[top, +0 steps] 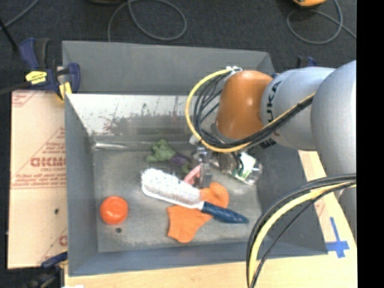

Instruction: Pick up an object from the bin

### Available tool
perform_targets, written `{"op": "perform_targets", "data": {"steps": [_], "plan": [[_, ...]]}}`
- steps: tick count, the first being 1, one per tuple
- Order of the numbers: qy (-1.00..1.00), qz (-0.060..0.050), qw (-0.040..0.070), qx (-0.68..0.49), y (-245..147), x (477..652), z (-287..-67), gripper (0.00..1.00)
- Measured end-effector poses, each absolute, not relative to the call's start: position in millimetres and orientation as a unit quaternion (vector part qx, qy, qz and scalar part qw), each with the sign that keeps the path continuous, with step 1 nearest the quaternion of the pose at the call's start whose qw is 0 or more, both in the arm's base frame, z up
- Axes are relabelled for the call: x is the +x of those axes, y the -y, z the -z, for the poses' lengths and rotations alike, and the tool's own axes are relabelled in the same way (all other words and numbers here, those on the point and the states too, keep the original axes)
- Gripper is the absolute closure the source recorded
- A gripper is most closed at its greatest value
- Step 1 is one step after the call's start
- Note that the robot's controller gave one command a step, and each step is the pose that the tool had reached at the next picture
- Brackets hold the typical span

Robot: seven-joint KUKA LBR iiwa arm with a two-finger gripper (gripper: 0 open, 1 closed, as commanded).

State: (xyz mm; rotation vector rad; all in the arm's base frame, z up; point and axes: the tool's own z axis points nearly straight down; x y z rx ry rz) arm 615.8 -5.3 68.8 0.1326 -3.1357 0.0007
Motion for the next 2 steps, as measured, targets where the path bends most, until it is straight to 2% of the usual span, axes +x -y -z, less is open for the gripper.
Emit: {"op": "perform_targets", "data": {"steps": [1, 2], "plan": [[0.999, 0.0, 0.001, 0.042, 5.4, 615.8, -69.5, 1.0], [0.998, 0.0, -0.001, 0.069, 37.7, 577.4, -75.7, 1.0]]}}
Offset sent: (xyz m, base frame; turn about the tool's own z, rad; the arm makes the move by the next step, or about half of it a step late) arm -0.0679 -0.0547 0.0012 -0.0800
